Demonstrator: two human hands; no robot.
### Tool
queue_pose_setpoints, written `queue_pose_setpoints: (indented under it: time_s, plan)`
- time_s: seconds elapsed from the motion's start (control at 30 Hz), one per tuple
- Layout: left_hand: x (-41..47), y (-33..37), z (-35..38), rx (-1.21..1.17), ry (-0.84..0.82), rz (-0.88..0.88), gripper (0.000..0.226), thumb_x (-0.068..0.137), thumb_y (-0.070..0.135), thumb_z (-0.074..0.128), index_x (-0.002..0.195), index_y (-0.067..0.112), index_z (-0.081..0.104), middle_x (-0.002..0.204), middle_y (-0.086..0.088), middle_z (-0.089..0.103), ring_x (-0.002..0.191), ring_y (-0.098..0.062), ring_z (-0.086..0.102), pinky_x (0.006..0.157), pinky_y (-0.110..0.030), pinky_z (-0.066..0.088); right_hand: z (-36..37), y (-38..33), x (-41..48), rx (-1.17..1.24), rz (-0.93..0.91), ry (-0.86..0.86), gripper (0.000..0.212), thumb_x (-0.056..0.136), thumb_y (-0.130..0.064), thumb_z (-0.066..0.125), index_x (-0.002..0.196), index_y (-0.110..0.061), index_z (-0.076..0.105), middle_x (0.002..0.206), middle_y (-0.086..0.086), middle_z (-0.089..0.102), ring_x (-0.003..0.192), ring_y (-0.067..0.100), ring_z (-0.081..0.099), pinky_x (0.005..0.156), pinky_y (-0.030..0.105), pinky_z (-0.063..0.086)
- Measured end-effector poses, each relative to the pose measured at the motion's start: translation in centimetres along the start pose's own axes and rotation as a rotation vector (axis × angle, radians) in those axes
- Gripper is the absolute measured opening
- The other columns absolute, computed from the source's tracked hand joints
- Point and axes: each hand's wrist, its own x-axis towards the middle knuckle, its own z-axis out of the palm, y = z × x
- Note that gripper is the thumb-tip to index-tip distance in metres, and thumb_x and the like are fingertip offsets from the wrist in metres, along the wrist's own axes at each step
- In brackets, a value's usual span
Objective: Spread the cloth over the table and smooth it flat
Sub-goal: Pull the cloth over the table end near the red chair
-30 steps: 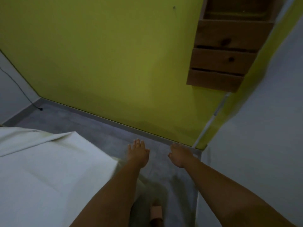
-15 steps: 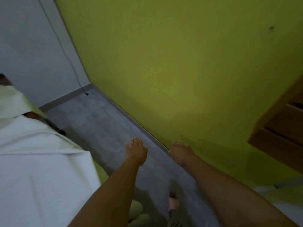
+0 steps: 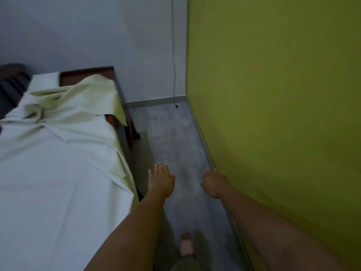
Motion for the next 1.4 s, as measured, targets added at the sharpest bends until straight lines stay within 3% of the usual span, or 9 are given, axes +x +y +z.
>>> queue_pose_setpoints:
  time_s: [0.2,0.5,0.93,1.13,1.4]
  plan:
    - [6.8,-4.0,-4.2,-0.106,0.066,-0.180,0.059,0.103,0.039,0.014,0.153,0.011,0.001,0.161,-0.011,-0.007,0.148,-0.026,-0.007,0.119,-0.047,-0.002,-6.6,-3.2,10.0,-0.106,-0.177,0.025,0.058,0.102,-0.039,0.022,0.150,-0.008,0.018,0.160,0.010,0.013,0.146,0.030,0.014,0.117,0.051,0.011]
    - [19.6,-8.7,-14.3,-0.124,0.165,-0.294,0.057,0.104,0.039,0.013,0.152,0.012,0.000,0.161,-0.011,-0.007,0.148,-0.026,-0.007,0.119,-0.046,-0.002,-18.0,-8.0,24.5,-0.145,-0.305,0.072,0.056,0.102,-0.038,0.023,0.149,-0.006,0.020,0.160,0.009,0.014,0.146,0.030,0.012,0.117,0.049,0.012]
    - [35.3,-13.5,-21.7,-0.193,0.241,-0.553,0.059,0.103,0.040,0.013,0.152,0.010,0.002,0.161,-0.012,-0.003,0.149,-0.027,-0.004,0.120,-0.046,0.000,-30.2,-12.5,44.8,-0.235,-0.501,0.031,0.058,0.102,-0.040,0.022,0.151,-0.010,0.015,0.161,0.006,0.008,0.147,0.027,0.009,0.118,0.047,0.009]
    - [37.4,-17.0,-24.7,-0.167,0.343,-0.696,0.058,0.103,0.038,0.014,0.152,0.013,0.001,0.161,-0.010,-0.006,0.149,-0.026,-0.006,0.119,-0.046,-0.002,-34.1,-17.2,50.5,-0.253,-0.630,0.034,0.059,0.102,-0.040,0.024,0.151,-0.010,0.015,0.161,0.007,0.007,0.147,0.027,0.007,0.118,0.048,0.009]
    - [34.3,-26.5,-27.9,-0.130,0.433,-0.945,0.059,0.102,0.038,0.016,0.152,0.010,0.004,0.161,-0.011,-0.003,0.149,-0.025,-0.004,0.119,-0.047,-0.001,-34.8,-28.9,52.4,-0.318,-0.900,0.024,0.058,0.101,-0.039,0.023,0.152,-0.011,0.013,0.161,0.005,0.006,0.148,0.029,0.003,0.117,0.051,0.005]
